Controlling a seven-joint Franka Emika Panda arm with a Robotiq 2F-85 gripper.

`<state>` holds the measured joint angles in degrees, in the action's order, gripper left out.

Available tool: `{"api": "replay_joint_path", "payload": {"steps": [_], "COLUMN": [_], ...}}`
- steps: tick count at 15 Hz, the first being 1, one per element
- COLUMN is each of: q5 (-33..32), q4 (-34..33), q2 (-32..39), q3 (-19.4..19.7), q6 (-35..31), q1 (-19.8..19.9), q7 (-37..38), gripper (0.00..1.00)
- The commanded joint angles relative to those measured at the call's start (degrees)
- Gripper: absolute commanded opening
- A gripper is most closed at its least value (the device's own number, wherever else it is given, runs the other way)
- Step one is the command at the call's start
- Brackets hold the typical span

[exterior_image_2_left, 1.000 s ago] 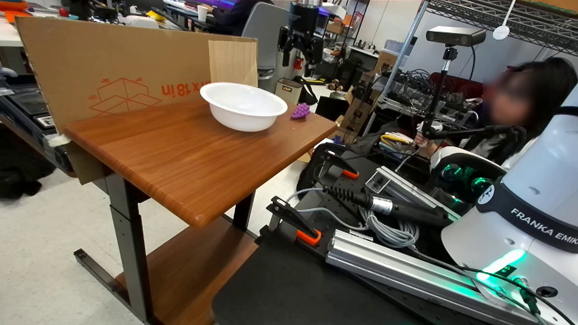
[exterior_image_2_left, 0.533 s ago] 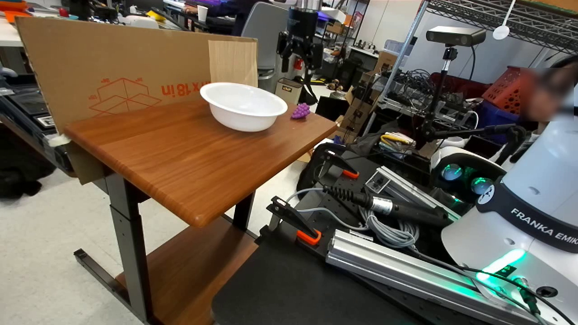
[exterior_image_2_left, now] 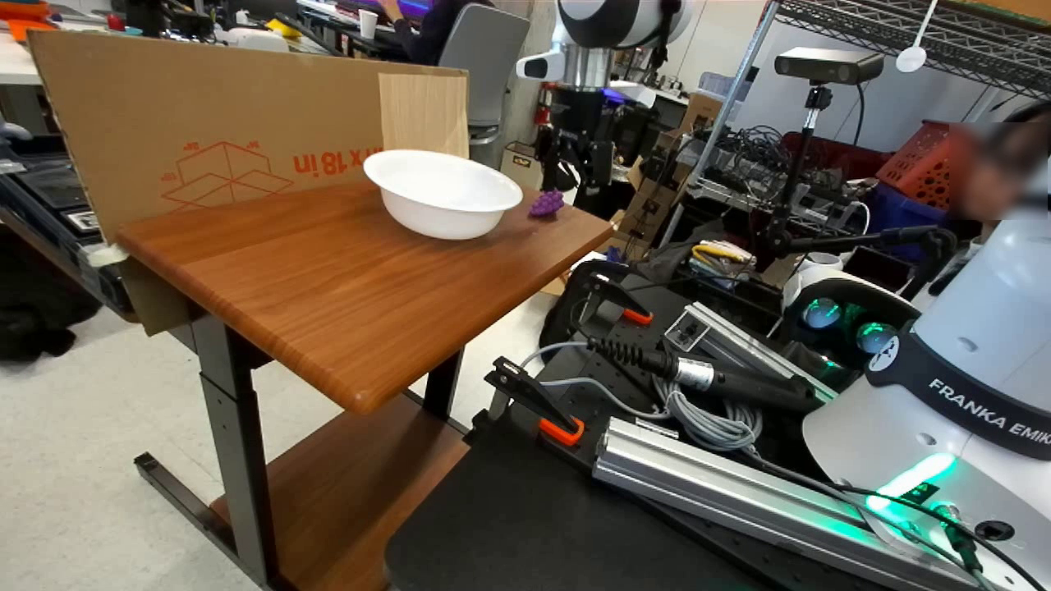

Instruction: Pick up the purple object from the table and put it in the bowl

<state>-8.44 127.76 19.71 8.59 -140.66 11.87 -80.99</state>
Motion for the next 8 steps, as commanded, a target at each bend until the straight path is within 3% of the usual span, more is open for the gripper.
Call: {"api": "replay_joint_path", "payload": {"steps": [1,8], "q5": [1.0,0.2], "q4": [1.5,-1.7], "q2": [-0.5,2.5], "q3": [-0.6,-0.2], "q6": [-4.6,-7.9], "q1": [2.5,3.9], "q7": [1.3,5.0], "gripper": [1.00,1.00]}}
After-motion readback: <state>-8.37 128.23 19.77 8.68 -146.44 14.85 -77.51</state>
